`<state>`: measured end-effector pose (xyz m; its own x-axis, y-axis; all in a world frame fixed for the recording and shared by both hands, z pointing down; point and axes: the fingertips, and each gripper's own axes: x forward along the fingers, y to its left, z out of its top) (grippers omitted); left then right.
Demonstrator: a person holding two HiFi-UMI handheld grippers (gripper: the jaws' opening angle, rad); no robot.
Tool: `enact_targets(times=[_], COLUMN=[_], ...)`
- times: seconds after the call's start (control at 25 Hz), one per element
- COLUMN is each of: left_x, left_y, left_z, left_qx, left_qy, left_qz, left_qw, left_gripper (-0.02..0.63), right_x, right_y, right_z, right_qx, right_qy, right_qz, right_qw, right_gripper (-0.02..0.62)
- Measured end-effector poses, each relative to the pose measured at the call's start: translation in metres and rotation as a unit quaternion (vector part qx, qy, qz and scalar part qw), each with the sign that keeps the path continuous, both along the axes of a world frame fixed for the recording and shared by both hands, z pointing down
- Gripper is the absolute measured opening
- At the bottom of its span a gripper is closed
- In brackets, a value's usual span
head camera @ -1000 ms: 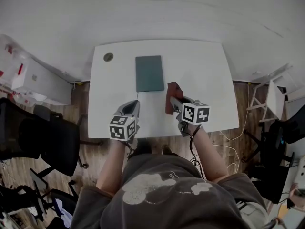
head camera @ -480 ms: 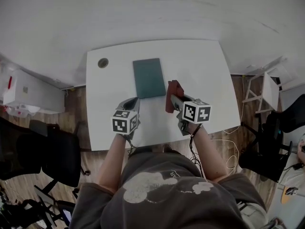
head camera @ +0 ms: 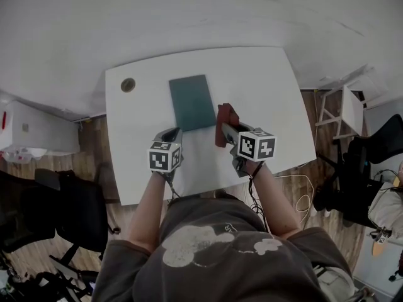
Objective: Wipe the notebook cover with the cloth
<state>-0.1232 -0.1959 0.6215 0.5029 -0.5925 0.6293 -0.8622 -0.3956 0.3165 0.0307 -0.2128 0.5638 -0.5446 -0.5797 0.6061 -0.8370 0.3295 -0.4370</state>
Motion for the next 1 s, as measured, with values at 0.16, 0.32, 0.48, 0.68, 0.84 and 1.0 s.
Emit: enact_targets(times=[0.16,0.32,0.48,0.68,0.84,1.0], left_x=[-0.002,0.001,0.002,0.003,0.003,0.002], left_y=[-0.006,-0.008,-0.007,-0.007,-0.009,-0.01], left_z=[0.01,0.013,0.017,0.02,0.021,0.023], left_qx=[-0.006,-0.009,-0.013,-0.014,-0.01,-0.007], left_qy=[-0.005,-0.007,-0.006,-0.011,-0.024,-0.043], left_qz=[0.006,0.016,0.022,0.032,0.046,0.062], left_qw=[1.0,0.9998,0.9997,0.9993,0.9986,0.9971], left_gripper=[0.002,0.002,0.002,0.002,0.002,0.002], right_x=[0.001,0.001,0.0,-0.002,-0.005,-0.01], right_y=[-0.004,-0.006,-0.006,-0.008,-0.008,-0.009], right_z=[0.003,0.005,0.004,0.002,0.004,0.006], right_qx=[-0.003,-0.006,-0.005,-0.003,-0.01,-0.013], right_qy=[0.005,0.009,0.009,0.007,0.007,0.008], right_qz=[0.007,0.012,0.012,0.013,0.015,0.018], right_qw=[1.0,1.0,1.0,1.0,1.0,1.0], right_gripper=[0.101,0.101,0.101,0.103,0.103,0.103])
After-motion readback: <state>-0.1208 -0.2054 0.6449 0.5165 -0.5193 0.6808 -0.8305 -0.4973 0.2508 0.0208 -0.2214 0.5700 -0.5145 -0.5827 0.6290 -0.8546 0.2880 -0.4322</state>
